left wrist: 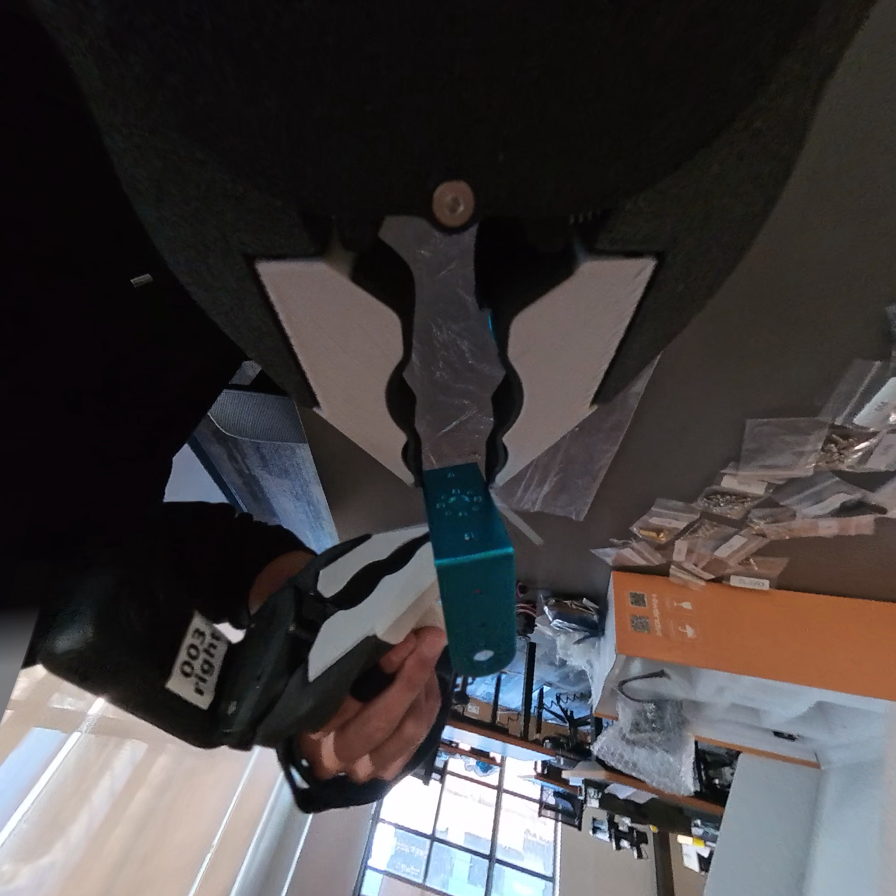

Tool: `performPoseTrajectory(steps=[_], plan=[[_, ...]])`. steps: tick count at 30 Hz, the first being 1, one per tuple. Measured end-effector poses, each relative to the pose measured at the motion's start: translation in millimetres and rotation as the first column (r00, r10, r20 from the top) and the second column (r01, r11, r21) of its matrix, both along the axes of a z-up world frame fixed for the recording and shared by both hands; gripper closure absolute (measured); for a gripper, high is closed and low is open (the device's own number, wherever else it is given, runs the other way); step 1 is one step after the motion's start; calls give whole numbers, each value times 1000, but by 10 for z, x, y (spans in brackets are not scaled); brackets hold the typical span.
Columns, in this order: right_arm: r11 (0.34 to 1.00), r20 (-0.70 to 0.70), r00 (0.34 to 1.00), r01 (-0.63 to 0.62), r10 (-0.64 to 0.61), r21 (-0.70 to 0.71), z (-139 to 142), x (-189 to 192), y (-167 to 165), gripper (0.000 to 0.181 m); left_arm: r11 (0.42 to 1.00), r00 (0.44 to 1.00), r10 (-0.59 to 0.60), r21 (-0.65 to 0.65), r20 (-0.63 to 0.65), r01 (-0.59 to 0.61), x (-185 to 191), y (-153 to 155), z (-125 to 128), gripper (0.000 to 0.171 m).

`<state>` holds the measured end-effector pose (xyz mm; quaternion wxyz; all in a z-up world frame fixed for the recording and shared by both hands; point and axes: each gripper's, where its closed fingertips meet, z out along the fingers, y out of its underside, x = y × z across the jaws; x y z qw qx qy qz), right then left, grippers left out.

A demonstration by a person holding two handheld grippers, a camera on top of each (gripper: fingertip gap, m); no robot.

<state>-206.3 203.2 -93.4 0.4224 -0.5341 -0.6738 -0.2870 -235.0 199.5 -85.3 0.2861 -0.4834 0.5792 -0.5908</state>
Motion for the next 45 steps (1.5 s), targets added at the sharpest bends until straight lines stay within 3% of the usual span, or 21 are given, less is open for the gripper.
performPoseTrajectory(steps=[5,10,13,16,21,24,26,29,31,33,34,36,38,41,43,45], plan=[[999,63,997,-40,38,32,-3,-3,2,179,1000,1000,6,20,7,-6,-10,11,-9,147],[993,330,941,-102,79,53,-58,7,-13,180,999,998,-44,3,-51,45,-56,9,-20,131],[988,482,869,-150,115,34,-115,-34,-51,180,994,991,-50,94,-126,62,-33,7,-160,131],[986,570,813,-162,115,31,-91,-4,-19,180,983,982,-77,153,-172,103,-22,-52,-275,143],[986,601,793,-158,97,48,-16,22,16,179,959,987,-27,274,-158,70,18,-5,-292,145],[990,469,882,-108,56,86,90,-10,44,173,953,996,-15,300,-84,39,6,22,-233,145],[994,331,942,-79,49,79,169,-2,36,150,955,998,10,296,-57,7,-15,87,-218,145],[1000,-23,1000,17,-17,8,367,170,104,133,952,997,69,300,-16,-61,-89,253,-180,145],[988,-321,942,53,-99,-147,363,379,203,137,940,991,130,315,18,-129,-149,418,-136,145],[890,-500,829,-7,-250,-457,1,572,245,144,923,981,187,333,50,-193,-203,579,-98,145],[799,-540,776,-80,-325,-596,-218,605,236,142,917,976,212,334,55,-218,-224,647,-99,145],[605,-552,719,-230,-423,-762,-552,572,185,158,903,963,263,337,55,-266,-250,764,-139,145],[502,-496,724,-237,-480,-832,-807,598,199,159,901,957,285,327,49,-285,-263,805,-203,145],[552,-516,730,-227,-449,-802,-947,595,333,172,903,954,297,317,26,-290,-233,810,-294,144],[502,-489,748,-241,-449,-831,-1029,535,320,172,906,955,296,312,19,-286,-222,806,-324,144],[506,-444,778,-191,-444,-841,-1139,546,374,172,917,957,288,285,12,-280,-221,803,-337,144]])
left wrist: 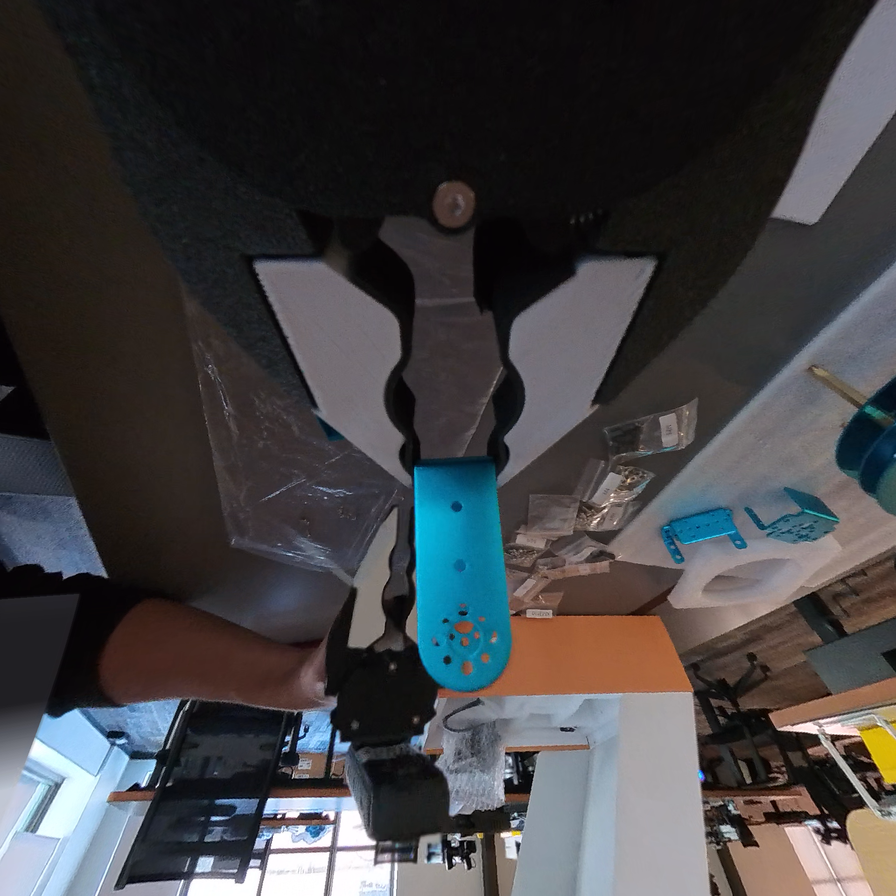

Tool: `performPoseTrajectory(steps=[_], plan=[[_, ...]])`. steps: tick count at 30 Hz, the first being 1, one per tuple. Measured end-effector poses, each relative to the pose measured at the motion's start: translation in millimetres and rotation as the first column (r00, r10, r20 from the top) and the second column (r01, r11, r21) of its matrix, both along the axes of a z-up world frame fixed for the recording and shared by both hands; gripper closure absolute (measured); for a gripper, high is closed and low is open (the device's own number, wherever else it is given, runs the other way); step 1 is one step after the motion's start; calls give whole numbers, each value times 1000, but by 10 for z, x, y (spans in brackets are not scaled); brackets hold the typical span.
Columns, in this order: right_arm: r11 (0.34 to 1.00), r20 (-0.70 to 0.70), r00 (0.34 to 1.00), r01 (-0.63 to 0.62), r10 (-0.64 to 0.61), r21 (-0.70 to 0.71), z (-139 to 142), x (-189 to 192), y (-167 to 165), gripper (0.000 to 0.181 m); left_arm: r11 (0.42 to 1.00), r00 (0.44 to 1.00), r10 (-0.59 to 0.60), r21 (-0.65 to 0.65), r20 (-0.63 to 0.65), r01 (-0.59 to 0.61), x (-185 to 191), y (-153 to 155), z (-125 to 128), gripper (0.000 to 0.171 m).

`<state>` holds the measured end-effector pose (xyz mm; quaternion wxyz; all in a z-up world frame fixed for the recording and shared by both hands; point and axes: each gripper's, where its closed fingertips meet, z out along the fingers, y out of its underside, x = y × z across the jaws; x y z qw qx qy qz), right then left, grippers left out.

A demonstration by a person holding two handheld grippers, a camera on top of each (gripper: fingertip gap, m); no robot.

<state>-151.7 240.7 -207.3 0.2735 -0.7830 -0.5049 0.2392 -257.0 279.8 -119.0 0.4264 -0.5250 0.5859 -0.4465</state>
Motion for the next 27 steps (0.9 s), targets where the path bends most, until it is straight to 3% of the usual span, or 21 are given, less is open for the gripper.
performPoseTrajectory(steps=[11,21,27], plan=[[990,-16,998,-60,59,-129,-99,80,-150,170,999,999,-30,-45,12,30,-19,-20,37,144],[998,0,998,-61,61,-2,-44,34,-45,170,997,999,-37,-64,-9,37,3,-24,-47,145],[995,-12,996,-85,85,-42,-91,-31,-89,169,997,999,-47,-68,-14,46,12,-48,-68,145]])
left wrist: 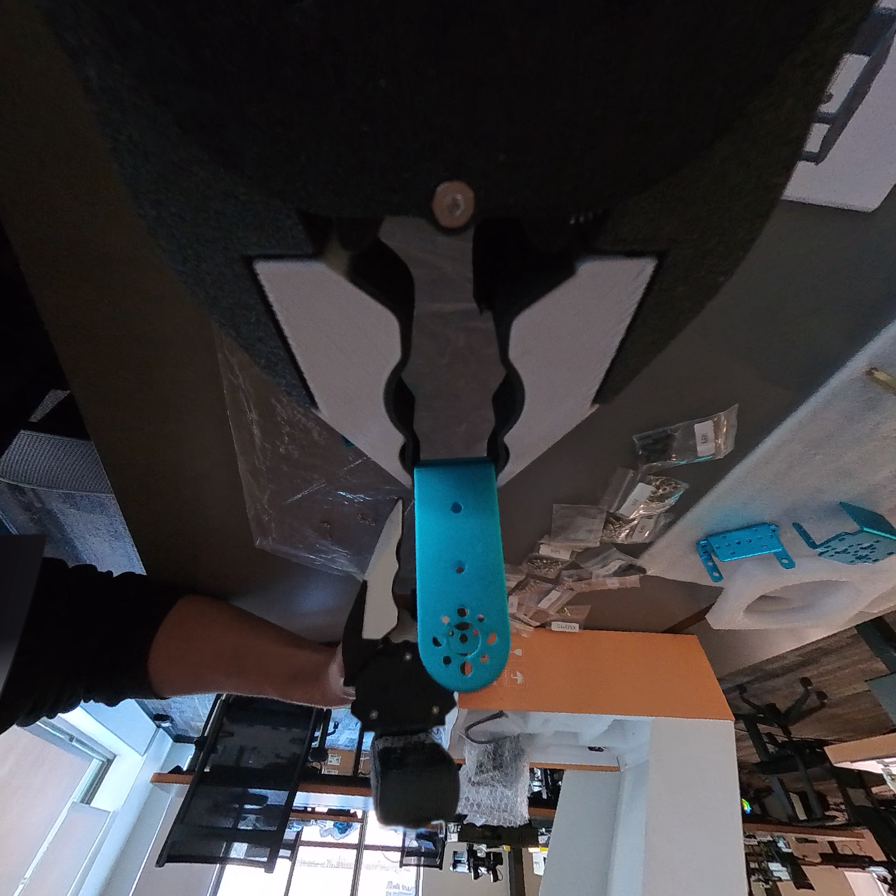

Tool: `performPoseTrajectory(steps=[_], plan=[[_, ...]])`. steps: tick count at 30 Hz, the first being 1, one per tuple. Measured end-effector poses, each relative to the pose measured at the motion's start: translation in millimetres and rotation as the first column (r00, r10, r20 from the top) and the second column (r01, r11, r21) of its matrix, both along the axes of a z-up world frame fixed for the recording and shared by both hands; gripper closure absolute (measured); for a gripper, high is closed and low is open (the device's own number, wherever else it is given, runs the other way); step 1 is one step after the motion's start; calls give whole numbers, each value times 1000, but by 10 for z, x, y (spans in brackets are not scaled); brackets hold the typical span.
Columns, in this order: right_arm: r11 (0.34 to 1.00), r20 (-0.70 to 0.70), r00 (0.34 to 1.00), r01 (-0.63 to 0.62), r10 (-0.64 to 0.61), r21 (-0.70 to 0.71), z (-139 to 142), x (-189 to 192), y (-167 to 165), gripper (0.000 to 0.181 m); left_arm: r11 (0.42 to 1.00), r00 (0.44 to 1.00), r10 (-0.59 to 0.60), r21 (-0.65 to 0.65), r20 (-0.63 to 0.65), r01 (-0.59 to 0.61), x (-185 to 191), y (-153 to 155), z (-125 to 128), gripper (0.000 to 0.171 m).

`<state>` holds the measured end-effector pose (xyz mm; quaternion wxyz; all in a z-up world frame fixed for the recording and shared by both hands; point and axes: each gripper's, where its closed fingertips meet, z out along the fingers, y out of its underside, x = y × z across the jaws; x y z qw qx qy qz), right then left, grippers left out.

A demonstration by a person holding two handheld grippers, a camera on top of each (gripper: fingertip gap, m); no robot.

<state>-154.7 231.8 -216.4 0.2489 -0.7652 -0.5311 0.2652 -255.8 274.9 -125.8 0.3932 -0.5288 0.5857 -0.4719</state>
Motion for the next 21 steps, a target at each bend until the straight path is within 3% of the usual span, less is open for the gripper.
performPoseTrajectory(steps=[12,21], plan=[[1000,17,1000,16,-16,-7,-6,99,-60,171,1000,1000,-9,10,5,9,-4,-19,0,145],[998,56,998,23,-27,66,-11,138,-61,179,1000,1000,-7,9,5,7,-3,-16,-1,145]])
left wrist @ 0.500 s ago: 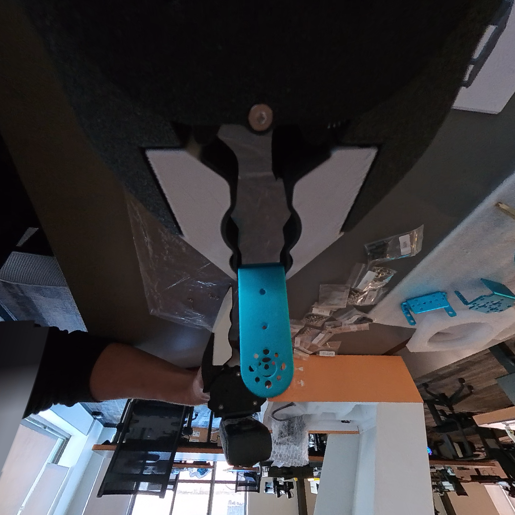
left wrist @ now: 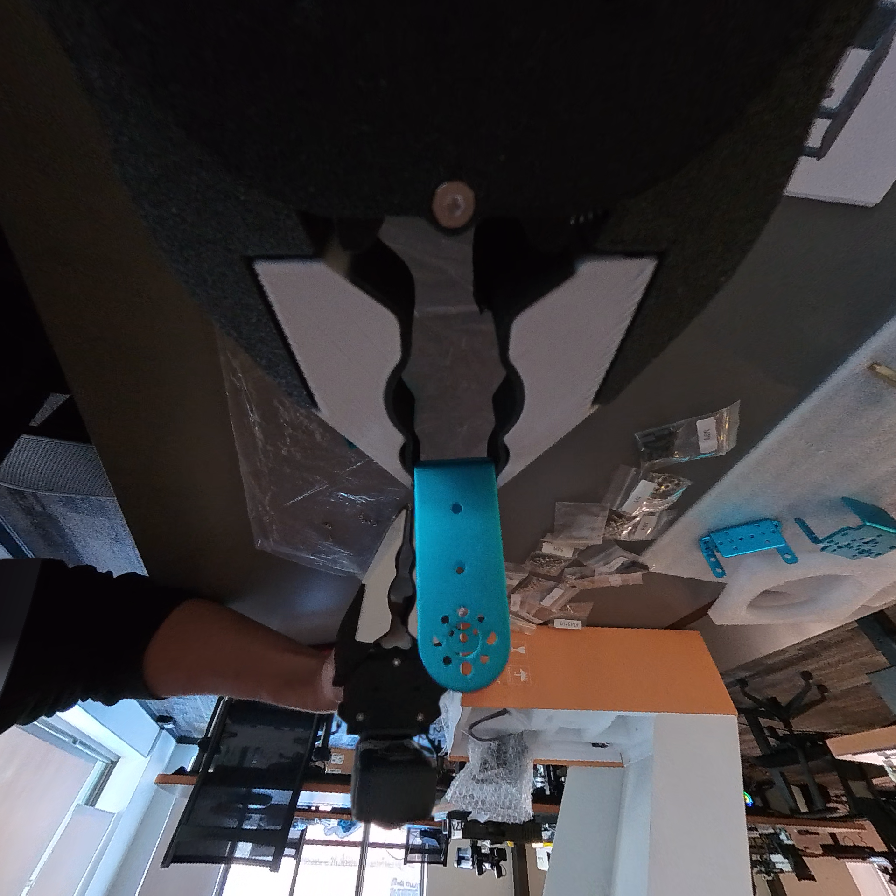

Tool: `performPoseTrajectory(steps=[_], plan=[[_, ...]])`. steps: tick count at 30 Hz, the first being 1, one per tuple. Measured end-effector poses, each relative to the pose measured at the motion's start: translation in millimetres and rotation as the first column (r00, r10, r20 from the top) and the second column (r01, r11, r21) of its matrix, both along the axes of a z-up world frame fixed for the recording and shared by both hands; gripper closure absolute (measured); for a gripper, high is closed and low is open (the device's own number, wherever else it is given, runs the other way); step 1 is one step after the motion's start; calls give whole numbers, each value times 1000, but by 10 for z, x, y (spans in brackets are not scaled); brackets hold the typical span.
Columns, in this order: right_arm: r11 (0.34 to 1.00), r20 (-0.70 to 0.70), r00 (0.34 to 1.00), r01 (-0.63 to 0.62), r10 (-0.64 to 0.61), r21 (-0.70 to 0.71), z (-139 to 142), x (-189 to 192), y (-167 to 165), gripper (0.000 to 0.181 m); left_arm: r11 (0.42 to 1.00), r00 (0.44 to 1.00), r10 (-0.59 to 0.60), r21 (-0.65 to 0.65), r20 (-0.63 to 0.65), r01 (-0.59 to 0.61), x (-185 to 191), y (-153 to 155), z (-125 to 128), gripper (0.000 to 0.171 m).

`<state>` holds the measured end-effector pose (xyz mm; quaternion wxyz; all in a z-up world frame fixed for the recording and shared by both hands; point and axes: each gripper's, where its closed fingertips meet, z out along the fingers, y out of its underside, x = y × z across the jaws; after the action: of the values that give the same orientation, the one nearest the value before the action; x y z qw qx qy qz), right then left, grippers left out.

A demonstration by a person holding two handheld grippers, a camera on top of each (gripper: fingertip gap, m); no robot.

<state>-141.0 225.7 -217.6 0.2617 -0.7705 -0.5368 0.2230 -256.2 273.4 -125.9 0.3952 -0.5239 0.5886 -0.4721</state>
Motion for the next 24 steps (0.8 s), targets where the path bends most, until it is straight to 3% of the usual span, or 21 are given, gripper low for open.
performPoseTrajectory(steps=[16,20,24], plan=[[971,183,982,1,-46,239,81,-79,72,181,998,997,47,-39,-67,-49,45,52,-156,145],[935,130,988,27,-78,354,309,-173,128,181,996,997,48,-75,-52,-52,45,58,-125,145],[858,57,993,57,-99,510,641,-348,180,181,989,997,65,-128,-35,-69,47,90,-76,145]])
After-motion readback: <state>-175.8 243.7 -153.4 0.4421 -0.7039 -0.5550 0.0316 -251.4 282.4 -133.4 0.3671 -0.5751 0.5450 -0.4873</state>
